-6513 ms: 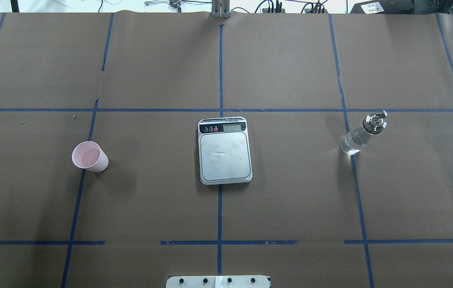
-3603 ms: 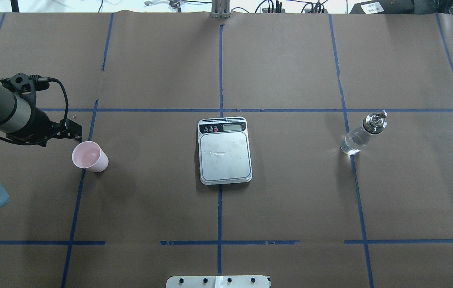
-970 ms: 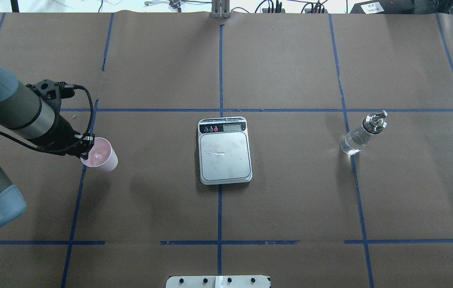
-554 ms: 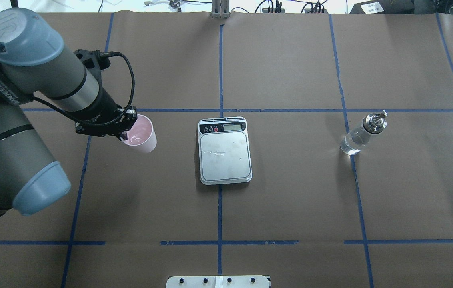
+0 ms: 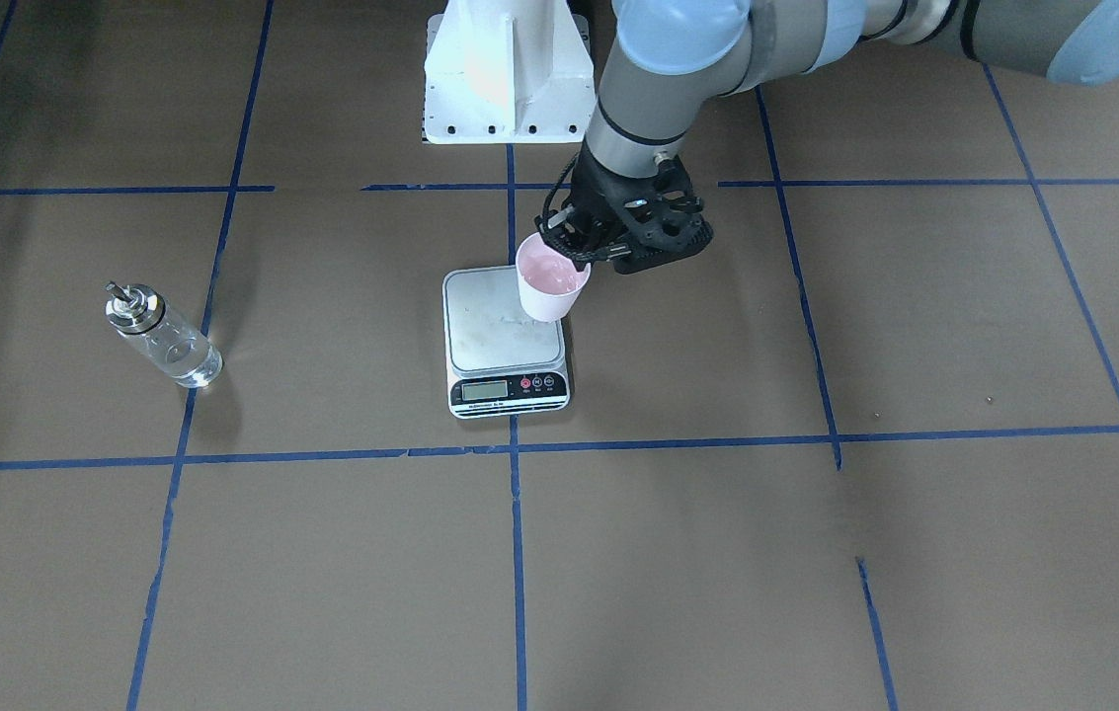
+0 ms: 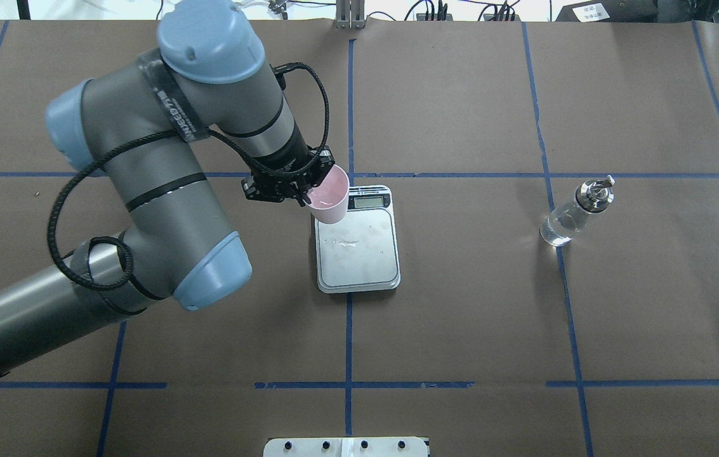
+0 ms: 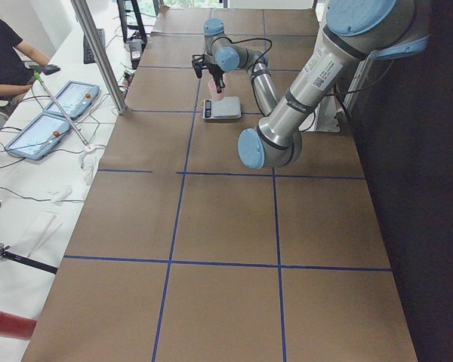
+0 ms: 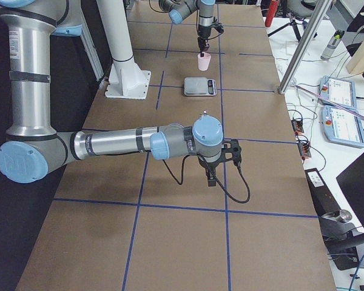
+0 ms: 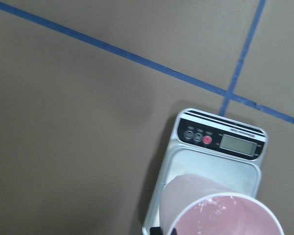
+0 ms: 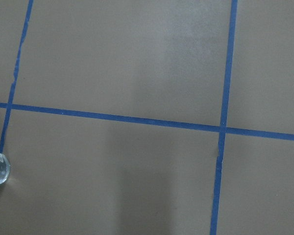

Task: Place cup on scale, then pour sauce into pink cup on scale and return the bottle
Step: 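Lift the pink cup with the left gripper and lower it onto the scale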

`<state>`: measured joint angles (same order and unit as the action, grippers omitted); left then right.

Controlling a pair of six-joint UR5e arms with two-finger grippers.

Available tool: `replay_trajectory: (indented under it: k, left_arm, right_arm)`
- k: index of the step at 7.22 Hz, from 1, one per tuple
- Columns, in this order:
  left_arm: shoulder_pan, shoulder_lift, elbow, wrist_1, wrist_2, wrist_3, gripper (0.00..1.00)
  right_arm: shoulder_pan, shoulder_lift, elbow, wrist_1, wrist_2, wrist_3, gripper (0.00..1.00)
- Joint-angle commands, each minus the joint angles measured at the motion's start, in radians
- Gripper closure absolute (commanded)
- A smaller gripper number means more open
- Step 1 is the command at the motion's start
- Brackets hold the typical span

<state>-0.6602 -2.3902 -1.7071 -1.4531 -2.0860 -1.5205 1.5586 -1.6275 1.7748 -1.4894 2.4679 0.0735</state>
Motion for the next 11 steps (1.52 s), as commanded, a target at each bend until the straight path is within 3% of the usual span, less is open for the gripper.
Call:
replay_trajectory:
  k: [1,6,7,8,9,10,11]
  left_arm:
    - [0.037,-0.027,0.114,-0.126,0.038,-0.055,1.00]
    - [0.090,-0.020,0.147,-0.138,0.038,-0.043,1.00]
    - [0.096,-0.018,0.147,-0.157,0.038,-0.043,0.91]
    - [0.096,-0.017,0.147,-0.164,0.038,-0.041,0.65]
    - [0.096,-0.017,0.144,-0.165,0.040,-0.038,0.07]
    - [0.096,-0.015,0.135,-0.161,0.043,-0.029,0.00]
    - [0.091,-0.014,0.118,-0.158,0.043,-0.027,0.00]
  right_arm:
    - [0.000,0.001,0.000,0.000,-0.004,-0.001,0.00]
    - [0.000,0.009,0.000,-0.002,-0.003,-0.001,0.00]
    - [0.000,0.012,0.000,-0.002,-0.006,-0.001,0.00]
    - [0.000,0.017,0.000,-0.002,-0.007,-0.001,0.00]
    - [0.000,0.017,0.000,-0.002,-0.007,-0.001,0.00]
    - [0.000,0.017,0.000,-0.002,-0.007,0.000,0.00]
    - [0.000,0.023,0.000,-0.003,-0.007,0.000,0.00]
